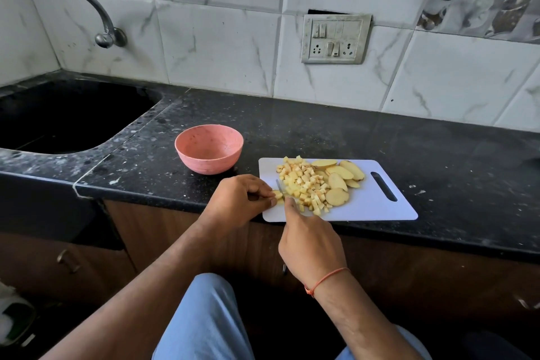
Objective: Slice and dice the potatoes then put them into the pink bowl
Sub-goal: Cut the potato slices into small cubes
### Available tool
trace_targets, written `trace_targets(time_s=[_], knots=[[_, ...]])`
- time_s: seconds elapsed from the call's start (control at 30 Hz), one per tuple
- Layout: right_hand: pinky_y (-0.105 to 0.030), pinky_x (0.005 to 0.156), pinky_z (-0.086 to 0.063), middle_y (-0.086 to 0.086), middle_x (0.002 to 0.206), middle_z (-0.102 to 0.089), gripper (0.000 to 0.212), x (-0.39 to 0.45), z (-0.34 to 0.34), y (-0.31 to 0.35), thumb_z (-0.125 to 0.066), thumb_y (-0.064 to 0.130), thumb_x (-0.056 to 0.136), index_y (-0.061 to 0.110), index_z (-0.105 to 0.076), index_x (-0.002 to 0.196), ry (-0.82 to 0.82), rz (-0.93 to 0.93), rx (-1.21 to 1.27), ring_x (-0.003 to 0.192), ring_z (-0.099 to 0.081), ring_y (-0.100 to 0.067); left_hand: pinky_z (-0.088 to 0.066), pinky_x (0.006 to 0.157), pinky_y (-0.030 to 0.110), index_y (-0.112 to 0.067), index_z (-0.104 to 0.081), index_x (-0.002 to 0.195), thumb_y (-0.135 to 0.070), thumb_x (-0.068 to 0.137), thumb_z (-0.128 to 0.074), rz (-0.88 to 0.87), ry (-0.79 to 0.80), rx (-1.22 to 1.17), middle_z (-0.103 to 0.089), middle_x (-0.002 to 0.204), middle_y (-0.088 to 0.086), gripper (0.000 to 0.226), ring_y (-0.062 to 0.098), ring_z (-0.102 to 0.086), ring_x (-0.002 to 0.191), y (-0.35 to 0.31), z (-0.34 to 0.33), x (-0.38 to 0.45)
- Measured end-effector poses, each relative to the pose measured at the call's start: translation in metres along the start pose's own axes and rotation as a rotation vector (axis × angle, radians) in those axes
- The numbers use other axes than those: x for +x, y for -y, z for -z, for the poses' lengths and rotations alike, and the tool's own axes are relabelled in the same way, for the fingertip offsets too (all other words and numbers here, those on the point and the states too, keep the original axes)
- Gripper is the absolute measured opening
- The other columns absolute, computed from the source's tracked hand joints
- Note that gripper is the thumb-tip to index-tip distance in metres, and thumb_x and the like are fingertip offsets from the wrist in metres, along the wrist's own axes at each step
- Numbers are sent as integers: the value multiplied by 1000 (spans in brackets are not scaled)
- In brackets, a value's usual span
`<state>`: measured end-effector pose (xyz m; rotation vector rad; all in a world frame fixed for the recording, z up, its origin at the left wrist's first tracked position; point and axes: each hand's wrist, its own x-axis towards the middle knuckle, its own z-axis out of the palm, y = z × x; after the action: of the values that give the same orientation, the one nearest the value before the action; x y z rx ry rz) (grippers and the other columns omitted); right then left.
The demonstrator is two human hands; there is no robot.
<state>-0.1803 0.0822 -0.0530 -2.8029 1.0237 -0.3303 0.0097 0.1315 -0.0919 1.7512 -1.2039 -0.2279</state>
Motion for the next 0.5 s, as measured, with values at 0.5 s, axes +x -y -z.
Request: trace_targets(time_s=[0.5], knots=[[-21, 47, -29, 6, 65, -48, 67, -56, 18, -33, -36, 27, 108, 34, -1, 165, 54, 40, -52, 53, -45, -11, -58, 86, 18, -30, -87, 91, -29, 83, -92, 37, -60, 28, -76, 101, -22, 10, -3, -72, 94, -2, -5, -4]])
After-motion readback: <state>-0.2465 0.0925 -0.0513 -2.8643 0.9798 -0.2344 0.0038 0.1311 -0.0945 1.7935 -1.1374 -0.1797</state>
